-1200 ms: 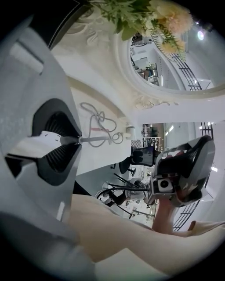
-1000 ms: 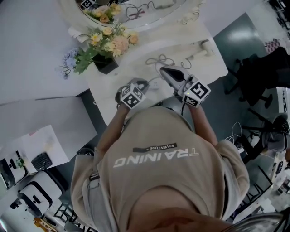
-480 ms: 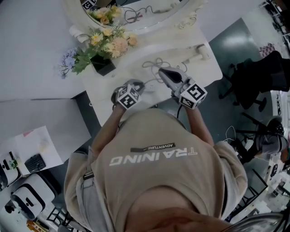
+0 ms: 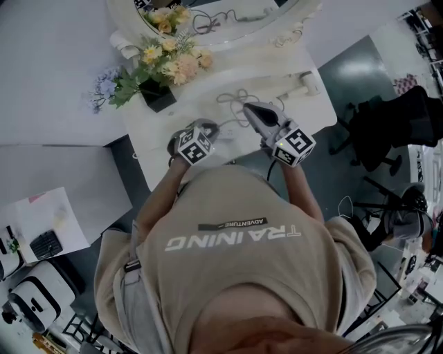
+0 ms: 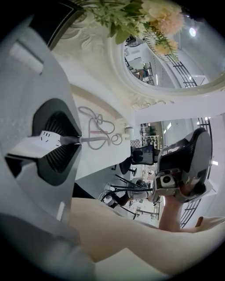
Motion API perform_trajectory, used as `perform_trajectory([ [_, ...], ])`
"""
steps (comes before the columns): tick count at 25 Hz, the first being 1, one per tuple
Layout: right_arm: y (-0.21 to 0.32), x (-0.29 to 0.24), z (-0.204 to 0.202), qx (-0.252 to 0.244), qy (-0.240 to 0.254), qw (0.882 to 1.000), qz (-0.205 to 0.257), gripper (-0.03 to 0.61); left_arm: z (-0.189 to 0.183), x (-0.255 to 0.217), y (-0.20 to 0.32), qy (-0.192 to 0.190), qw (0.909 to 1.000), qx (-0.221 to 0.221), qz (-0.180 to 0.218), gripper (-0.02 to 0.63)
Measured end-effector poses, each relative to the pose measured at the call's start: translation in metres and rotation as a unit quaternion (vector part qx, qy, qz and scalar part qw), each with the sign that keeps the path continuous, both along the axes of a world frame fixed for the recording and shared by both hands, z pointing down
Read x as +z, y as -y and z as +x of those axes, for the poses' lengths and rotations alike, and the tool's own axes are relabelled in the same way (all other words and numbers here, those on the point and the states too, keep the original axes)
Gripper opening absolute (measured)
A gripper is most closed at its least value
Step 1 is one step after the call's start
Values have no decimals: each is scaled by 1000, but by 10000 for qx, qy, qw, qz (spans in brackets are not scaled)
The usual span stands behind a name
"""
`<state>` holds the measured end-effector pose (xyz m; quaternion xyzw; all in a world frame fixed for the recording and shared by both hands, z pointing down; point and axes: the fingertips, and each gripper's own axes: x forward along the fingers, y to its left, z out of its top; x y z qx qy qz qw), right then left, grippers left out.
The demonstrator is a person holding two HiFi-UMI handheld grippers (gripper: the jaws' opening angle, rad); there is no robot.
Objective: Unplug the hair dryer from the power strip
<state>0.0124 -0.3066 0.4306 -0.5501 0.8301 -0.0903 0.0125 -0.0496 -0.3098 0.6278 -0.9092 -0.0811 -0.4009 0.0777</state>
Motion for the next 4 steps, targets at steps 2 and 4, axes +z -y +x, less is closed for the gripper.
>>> perform_trajectory([
  [2,0,1,1,7,-5,10000,-6,4,0,1,0,-1,10000,4,16,61],
  [4,0,2,2,12,-3,10000,-16,5,1,1,1,0,10000,6,28,61],
])
